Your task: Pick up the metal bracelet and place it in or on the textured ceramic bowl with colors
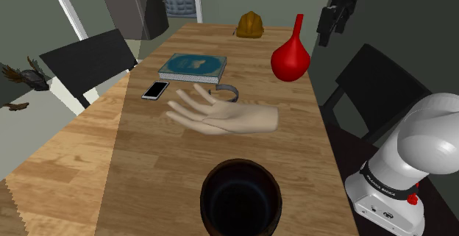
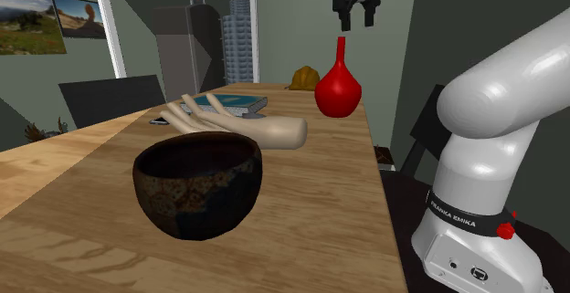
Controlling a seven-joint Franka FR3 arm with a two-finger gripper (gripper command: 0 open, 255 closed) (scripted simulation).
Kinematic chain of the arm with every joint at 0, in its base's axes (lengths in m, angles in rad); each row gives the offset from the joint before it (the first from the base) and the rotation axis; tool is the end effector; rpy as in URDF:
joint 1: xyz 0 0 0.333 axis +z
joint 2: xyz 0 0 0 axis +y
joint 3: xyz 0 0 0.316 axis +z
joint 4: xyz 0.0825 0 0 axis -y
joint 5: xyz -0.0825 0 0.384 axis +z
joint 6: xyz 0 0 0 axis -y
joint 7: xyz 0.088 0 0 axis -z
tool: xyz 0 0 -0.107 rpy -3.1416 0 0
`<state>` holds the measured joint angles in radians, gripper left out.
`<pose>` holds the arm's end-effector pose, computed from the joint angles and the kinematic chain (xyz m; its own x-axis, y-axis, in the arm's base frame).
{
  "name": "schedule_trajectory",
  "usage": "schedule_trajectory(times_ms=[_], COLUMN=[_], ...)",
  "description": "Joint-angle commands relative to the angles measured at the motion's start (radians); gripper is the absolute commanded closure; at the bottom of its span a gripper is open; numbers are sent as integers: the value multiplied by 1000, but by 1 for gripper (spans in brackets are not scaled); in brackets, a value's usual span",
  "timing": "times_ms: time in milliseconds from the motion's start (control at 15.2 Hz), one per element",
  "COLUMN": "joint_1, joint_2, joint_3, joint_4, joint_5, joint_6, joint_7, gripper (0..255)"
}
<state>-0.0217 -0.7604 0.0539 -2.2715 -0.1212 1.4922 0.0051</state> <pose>0.3065 0.0021 0.6164 0.9998 0.0021 -0.0179 0.0049 -0.9875 0.1576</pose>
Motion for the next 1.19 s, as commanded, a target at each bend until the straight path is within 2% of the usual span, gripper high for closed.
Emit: schedule_trajectory(times_ms=[0,594,1122], joint_1=[0,4,7], joint_2=[0,235,499], joint_3=[0,25,48], joint_4=[0,-34,30], joint_5=[0,44,64], joint_6=[0,274,483], joint_7=[0,79,138], gripper=[0,0,0])
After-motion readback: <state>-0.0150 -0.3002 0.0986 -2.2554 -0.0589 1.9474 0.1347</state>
